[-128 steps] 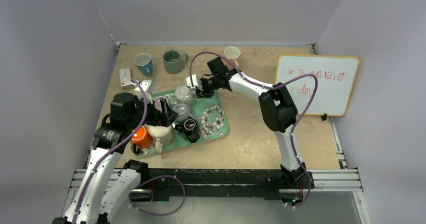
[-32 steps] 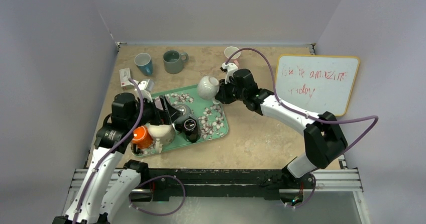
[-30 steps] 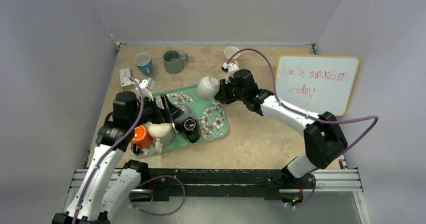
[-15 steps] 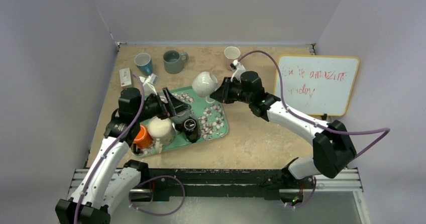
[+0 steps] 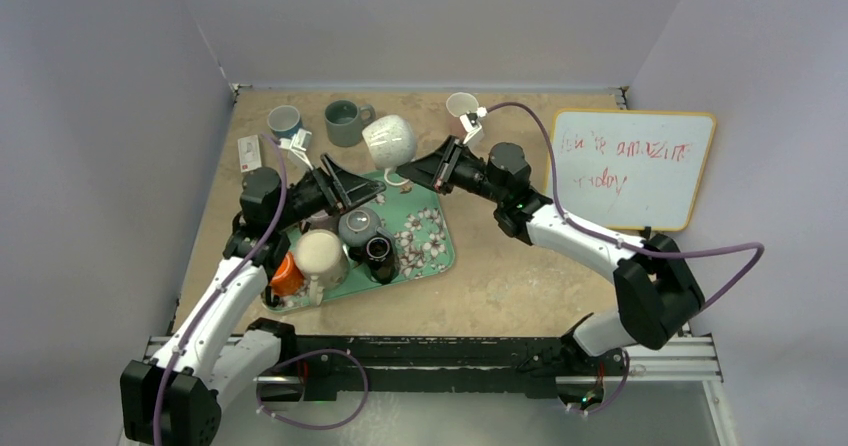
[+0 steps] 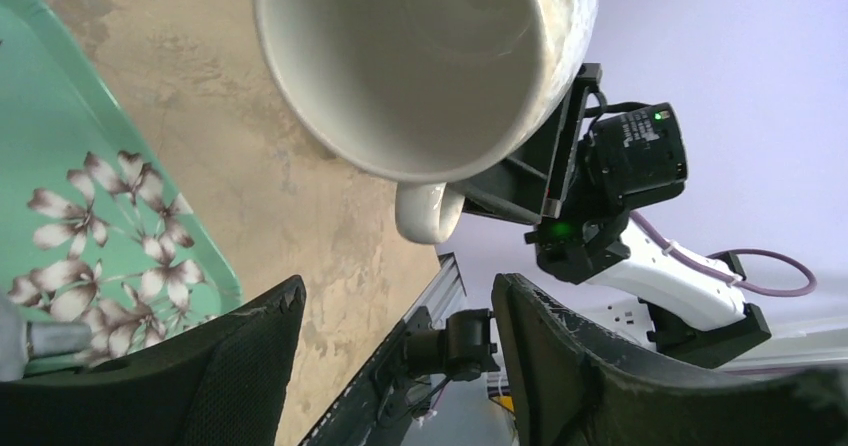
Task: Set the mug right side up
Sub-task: Turn over the cup on the tray.
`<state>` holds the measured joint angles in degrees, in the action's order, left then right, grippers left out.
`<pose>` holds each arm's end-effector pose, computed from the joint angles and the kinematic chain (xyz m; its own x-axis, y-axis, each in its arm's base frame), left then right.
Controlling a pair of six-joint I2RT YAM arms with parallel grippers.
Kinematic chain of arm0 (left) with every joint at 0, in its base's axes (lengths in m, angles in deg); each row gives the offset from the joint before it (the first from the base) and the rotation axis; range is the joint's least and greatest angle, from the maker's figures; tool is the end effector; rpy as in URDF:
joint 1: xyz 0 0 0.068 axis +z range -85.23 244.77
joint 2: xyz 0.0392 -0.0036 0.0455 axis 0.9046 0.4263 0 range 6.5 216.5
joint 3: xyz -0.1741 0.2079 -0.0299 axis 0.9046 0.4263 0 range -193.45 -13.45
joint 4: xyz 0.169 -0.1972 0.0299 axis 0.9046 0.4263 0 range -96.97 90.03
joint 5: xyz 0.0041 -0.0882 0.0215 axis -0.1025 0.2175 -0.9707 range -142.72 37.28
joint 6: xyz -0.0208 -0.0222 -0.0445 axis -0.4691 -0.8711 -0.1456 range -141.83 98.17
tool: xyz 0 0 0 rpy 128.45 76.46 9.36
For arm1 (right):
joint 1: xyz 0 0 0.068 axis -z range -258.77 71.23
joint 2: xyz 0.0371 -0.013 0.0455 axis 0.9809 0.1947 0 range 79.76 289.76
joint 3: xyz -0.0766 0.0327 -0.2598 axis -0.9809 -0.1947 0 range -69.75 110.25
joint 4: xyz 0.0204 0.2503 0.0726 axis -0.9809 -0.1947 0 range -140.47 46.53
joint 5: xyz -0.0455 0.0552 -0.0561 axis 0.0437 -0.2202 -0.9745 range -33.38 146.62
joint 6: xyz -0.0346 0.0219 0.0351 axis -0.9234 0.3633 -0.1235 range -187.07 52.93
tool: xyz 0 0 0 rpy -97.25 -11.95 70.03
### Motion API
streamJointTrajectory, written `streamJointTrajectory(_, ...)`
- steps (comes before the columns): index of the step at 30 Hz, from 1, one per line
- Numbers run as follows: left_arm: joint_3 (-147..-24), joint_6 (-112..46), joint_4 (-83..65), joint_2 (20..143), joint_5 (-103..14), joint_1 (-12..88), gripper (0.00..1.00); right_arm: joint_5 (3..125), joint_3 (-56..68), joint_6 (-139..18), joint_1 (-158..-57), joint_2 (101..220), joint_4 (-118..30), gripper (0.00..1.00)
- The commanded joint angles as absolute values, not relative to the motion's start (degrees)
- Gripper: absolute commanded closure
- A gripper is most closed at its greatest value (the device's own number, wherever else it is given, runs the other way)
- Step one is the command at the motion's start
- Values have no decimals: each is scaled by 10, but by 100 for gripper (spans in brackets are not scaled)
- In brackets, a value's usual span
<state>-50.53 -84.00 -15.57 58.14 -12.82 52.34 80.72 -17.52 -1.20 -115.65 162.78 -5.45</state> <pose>0.1992 -0.0673 0.3064 -0.7442 -0.5308 -0.4055 0.2784 0.3053 -0.9106 0.2590 0.2125 0.3151 -0.7545 0.4753 -0.4525 -0.4482 0.1303 0.8844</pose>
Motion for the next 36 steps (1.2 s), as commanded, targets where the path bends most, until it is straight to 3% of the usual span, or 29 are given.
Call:
streamJointTrajectory(1, -503, -879, -279, 598, -116, 517, 35, 841, -155, 72, -1163, 1642, 113, 100)
streamJointTrajectory(7, -503, -915, -376, 648, -140, 493, 47, 837, -155, 89, -1167, 1653, 137, 100)
streamJointTrajectory(22, -551, -854, -361, 694, -176, 446, 68, 867, -140, 106, -1173, 1683, 150, 100)
streamJointTrajectory(28, -568, -825, -335, 696, -171, 446, 93, 900, -153, 95, -1176, 1691, 165, 100)
streamJointTrajectory(31, -569, -815, -318, 694, -174, 446, 100, 901, -159, 76, -1176, 1688, 162, 100)
streamJointTrajectory(36, -557, -800, -304, 684, -198, 446, 100, 906, -175, 52, -1176, 1684, 134, 100)
